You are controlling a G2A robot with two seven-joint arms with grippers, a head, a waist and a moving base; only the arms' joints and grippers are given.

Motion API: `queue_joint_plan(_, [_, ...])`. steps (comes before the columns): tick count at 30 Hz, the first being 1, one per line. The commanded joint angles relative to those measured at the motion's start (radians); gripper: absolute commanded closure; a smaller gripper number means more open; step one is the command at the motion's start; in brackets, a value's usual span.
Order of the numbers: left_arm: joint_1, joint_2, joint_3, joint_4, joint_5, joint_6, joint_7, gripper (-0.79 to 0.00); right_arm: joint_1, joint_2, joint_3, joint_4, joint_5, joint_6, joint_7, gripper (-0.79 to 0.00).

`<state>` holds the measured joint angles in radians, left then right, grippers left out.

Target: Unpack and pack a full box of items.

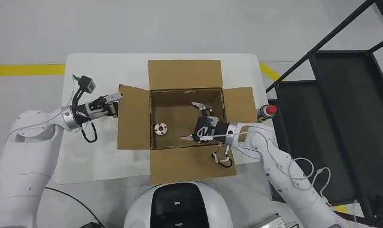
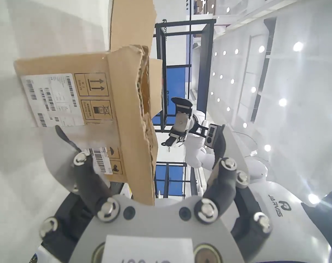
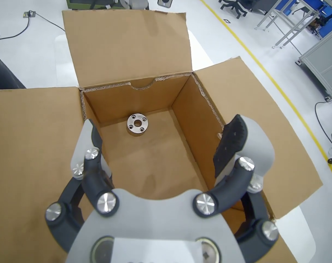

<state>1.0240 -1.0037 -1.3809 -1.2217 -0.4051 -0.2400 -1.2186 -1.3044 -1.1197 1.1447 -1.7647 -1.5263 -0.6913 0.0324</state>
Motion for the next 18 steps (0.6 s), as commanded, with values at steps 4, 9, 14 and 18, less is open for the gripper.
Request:
queue_joint_plan(4, [0.144, 0.032, -0.166, -0.152, -0.01, 0.009, 0.06, -0.785, 0.131, -0.02, -0.088, 0.136, -0.012, -0.025, 0.014, -0.785])
queue_joint_plan(9, [0.277, 0.045, -0.288, -0.279, -0.045, 0.021, 0.134, -0.785, 0.262, -0.05, -0.189, 0.288, 0.019, -0.086, 0.023, -0.785])
queue_joint_plan(14, [0.277, 0.045, -0.288, -0.279, -0.045, 0.021, 0.134, -0.785, 0.375, -0.081, -0.266, 0.387, 0.052, -0.121, 0.075, -0.785])
queue_joint_plan(18, [0.277, 0.045, -0.288, -0.279, -0.045, 0.021, 0.134, -0.785, 0.446, -0.1, -0.313, 0.41, 0.024, -0.12, 0.12, -0.785])
